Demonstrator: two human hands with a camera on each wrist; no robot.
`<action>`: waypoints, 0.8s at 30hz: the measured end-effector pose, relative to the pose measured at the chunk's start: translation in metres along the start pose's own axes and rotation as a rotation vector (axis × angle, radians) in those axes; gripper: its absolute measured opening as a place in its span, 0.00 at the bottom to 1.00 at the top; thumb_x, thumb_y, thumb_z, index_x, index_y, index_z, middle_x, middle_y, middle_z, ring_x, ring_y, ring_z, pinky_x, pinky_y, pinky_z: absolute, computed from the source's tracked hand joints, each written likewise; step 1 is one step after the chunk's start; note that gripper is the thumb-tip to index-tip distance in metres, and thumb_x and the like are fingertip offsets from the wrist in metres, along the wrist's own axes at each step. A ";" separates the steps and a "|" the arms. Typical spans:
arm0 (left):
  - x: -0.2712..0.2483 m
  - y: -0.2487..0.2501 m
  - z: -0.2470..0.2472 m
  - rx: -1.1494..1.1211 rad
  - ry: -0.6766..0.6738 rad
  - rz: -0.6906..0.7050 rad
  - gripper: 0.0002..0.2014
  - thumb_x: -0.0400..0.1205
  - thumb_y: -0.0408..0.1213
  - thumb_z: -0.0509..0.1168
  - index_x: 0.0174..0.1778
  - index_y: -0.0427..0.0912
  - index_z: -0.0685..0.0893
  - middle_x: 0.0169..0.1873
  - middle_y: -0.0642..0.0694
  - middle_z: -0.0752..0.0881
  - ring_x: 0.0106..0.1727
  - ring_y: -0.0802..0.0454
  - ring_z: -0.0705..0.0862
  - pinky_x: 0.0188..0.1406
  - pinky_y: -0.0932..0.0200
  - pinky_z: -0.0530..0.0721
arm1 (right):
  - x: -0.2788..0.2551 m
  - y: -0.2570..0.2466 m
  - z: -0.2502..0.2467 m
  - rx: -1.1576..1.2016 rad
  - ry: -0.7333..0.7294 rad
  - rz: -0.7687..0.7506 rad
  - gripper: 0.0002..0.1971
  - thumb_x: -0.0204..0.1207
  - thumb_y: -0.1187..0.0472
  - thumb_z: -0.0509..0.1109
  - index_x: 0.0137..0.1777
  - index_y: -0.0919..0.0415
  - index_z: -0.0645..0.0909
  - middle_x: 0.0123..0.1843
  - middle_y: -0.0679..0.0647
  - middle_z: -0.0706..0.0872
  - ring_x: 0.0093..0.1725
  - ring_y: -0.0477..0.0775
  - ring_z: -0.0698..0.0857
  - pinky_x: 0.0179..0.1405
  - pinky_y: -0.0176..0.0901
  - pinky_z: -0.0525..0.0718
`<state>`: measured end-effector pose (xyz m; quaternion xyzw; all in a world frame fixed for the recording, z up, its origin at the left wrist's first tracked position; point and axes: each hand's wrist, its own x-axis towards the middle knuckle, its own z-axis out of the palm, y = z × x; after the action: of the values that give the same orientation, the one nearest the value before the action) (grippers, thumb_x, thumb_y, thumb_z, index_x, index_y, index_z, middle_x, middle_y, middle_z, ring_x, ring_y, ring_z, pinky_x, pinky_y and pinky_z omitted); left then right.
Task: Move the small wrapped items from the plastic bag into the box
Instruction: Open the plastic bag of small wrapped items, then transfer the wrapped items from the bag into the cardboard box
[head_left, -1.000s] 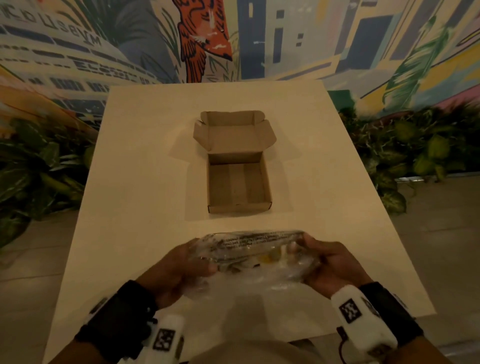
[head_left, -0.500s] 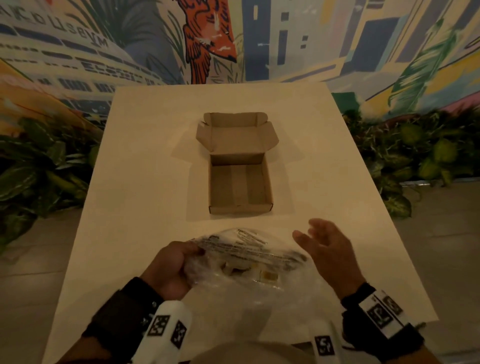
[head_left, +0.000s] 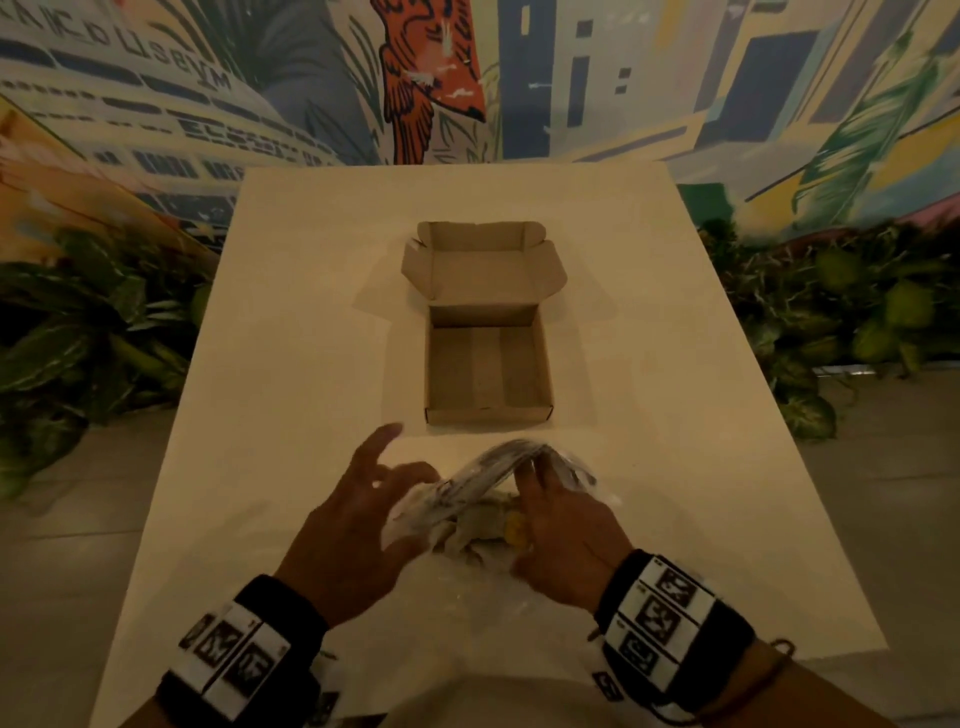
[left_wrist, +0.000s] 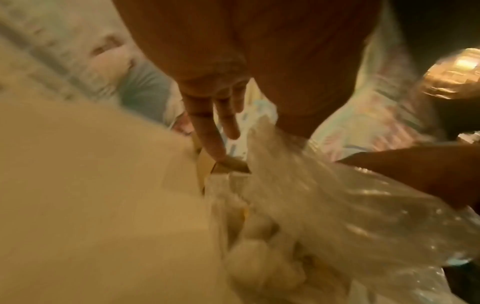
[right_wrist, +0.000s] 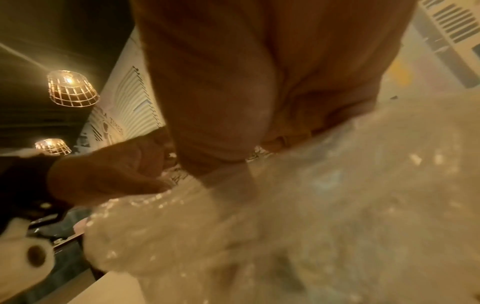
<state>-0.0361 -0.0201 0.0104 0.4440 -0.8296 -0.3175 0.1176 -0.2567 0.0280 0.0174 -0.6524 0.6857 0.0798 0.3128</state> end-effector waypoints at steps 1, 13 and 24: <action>0.000 0.006 -0.004 0.115 -0.021 0.132 0.27 0.69 0.41 0.76 0.61 0.63 0.74 0.81 0.50 0.56 0.66 0.56 0.73 0.51 0.58 0.83 | -0.001 -0.003 0.000 -0.022 -0.031 0.005 0.56 0.66 0.54 0.76 0.81 0.57 0.36 0.85 0.62 0.40 0.75 0.65 0.70 0.63 0.53 0.79; 0.019 0.022 0.018 0.361 -0.154 -0.317 0.40 0.67 0.47 0.69 0.73 0.60 0.56 0.60 0.45 0.68 0.48 0.38 0.82 0.31 0.53 0.74 | -0.005 0.010 -0.015 0.040 -0.029 -0.095 0.52 0.65 0.40 0.74 0.81 0.43 0.43 0.83 0.51 0.59 0.78 0.57 0.67 0.71 0.50 0.73; 0.021 -0.004 0.006 -0.024 -0.112 -0.171 0.30 0.68 0.63 0.53 0.65 0.59 0.79 0.65 0.49 0.78 0.63 0.46 0.80 0.58 0.59 0.75 | -0.001 0.032 -0.022 0.092 -0.044 -0.037 0.46 0.66 0.46 0.76 0.80 0.45 0.53 0.81 0.48 0.66 0.78 0.53 0.67 0.72 0.41 0.68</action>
<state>-0.0483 -0.0362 0.0013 0.4933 -0.7901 -0.3607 0.0488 -0.2937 0.0217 0.0258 -0.6478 0.6696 0.0568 0.3589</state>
